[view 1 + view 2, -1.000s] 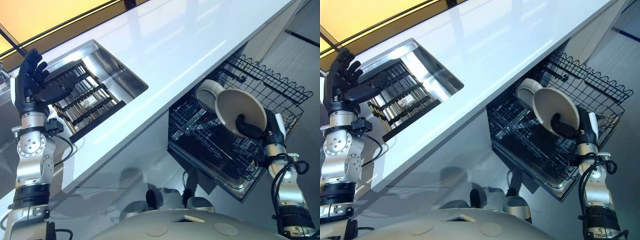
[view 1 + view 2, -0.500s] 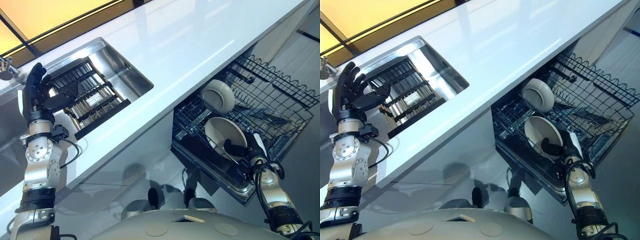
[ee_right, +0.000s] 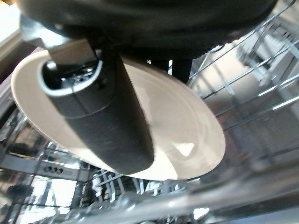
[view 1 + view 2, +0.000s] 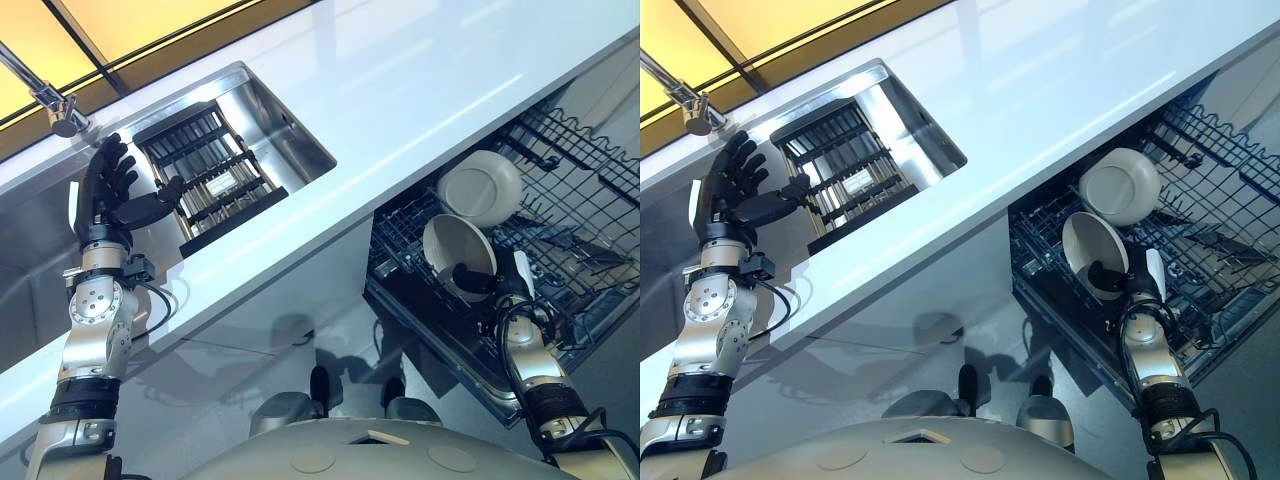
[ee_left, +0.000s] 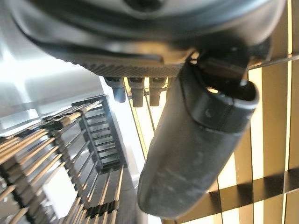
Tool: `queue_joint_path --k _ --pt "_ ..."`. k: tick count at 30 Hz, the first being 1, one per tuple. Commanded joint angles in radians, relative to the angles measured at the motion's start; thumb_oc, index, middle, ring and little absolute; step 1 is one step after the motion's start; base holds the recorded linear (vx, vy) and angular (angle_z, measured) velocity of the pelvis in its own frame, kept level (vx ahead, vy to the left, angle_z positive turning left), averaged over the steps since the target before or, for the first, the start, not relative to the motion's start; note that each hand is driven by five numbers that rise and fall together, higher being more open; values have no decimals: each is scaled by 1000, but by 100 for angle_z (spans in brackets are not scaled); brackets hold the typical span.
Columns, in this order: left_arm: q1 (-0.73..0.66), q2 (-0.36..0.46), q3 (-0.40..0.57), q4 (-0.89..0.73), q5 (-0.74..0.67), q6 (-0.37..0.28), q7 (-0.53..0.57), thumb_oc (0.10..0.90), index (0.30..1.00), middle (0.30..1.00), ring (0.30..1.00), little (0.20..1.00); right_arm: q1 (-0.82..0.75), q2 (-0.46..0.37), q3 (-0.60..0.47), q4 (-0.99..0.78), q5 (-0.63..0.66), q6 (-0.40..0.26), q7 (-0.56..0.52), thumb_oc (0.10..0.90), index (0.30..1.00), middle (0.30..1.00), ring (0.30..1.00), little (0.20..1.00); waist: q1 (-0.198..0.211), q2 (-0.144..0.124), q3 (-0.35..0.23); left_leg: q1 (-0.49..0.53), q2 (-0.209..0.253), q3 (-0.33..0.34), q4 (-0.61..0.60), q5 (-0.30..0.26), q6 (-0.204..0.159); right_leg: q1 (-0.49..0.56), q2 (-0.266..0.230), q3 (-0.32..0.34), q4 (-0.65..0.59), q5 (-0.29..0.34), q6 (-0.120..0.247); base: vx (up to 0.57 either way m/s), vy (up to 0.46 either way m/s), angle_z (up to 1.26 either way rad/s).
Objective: Pick up plates and place into dishwasher.
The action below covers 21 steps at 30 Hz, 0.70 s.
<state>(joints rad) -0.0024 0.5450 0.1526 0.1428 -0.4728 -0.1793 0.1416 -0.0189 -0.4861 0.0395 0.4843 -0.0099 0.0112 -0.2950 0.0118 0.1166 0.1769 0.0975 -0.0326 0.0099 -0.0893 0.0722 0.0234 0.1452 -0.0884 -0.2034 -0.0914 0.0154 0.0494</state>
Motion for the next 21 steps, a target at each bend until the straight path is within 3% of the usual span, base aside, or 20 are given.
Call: queue_joint_path --k 1,7,13,21 --pt "-70 33 26 -70 -10 -126 -38 800 900 900 900 900 -110 -14 -44 -137 31 -178 -63 800 900 900 900 900 21 7 -28 24 -42 17 19 -126 15 -96 14 9 177 -128 25 0 0 0" --pt "-52 11 39 -77 -9 -131 -90 800 900 900 900 900 -79 9 -125 -219 139 -249 -4 800 900 900 900 900 4 -12 -39 34 -41 31 23 -138 22 -87 23 20 172 -136 24 0 -13 0" --pt "-35 -4 60 -69 -10 -132 -101 800 900 900 900 900 -23 30 -193 -258 239 -241 68 800 900 900 900 900 -19 -36 -53 46 -32 48 29 -149 26 -74 37 36 167 -146 20 5 -55 -4" --pt "-39 2 75 -54 -19 -127 -95 800 900 900 900 900 14 39 -255 -315 317 -272 44 800 900 900 900 900 -45 -53 -60 59 -20 72 33 -158 25 -62 53 46 162 -153 16 -5 -55 -13"
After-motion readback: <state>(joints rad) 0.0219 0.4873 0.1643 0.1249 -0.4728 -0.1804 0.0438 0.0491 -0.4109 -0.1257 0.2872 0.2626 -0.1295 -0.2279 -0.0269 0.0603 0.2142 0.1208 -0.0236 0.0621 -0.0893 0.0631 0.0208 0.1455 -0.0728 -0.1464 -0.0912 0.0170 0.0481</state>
